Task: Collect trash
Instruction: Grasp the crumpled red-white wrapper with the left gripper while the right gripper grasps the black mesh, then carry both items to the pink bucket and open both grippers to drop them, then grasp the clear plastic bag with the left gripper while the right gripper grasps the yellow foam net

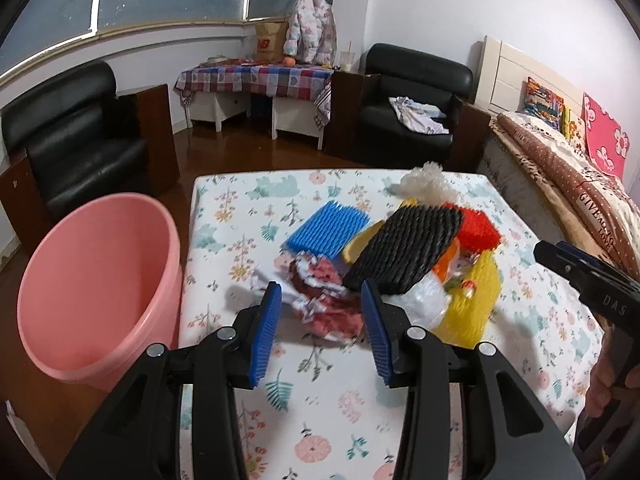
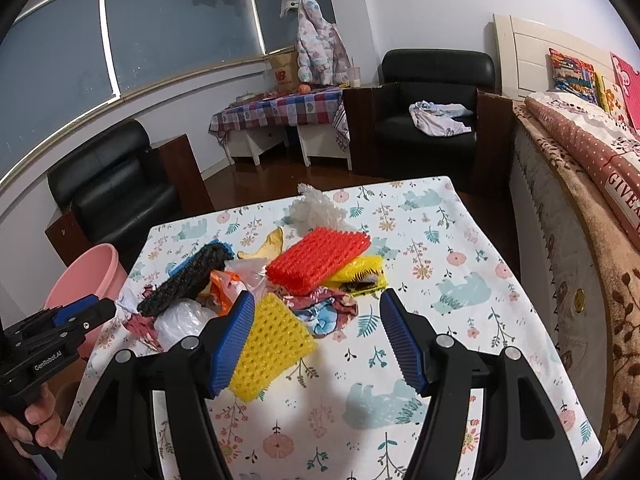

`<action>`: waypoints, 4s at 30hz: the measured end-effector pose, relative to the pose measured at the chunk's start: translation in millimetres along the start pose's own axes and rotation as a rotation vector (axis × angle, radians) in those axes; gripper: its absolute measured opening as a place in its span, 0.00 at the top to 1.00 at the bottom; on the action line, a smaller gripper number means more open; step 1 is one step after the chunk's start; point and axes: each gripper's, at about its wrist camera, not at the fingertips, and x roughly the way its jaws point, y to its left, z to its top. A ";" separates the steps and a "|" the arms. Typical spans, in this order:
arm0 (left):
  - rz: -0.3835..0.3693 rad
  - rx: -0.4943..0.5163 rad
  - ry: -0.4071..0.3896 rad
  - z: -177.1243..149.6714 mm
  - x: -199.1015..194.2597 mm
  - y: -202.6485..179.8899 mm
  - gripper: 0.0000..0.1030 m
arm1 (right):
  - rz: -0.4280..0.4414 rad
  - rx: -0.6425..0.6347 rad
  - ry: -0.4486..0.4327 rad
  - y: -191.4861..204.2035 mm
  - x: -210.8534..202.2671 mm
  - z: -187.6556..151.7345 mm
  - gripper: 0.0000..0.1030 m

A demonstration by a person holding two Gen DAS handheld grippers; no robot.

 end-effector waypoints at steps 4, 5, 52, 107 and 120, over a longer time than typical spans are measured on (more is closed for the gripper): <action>0.015 -0.007 0.033 -8.0 7.6 6.9 0.59 | -0.001 0.005 -0.013 -2.3 1.1 0.1 0.37; 0.020 -0.007 0.044 -9.5 9.6 7.6 0.59 | 0.001 0.003 -0.011 -2.0 1.8 0.7 0.37; -0.078 -0.037 -0.012 -4.2 -30.3 26.6 0.89 | 0.319 0.178 0.278 71.7 69.5 25.5 0.71; 0.192 -0.188 -0.094 11.7 -69.4 112.5 0.66 | 0.517 -0.193 0.198 237.8 67.0 23.4 0.65; -0.041 -0.039 -0.047 17.2 -48.8 21.9 0.66 | 0.263 -0.058 0.090 86.6 15.8 14.5 0.65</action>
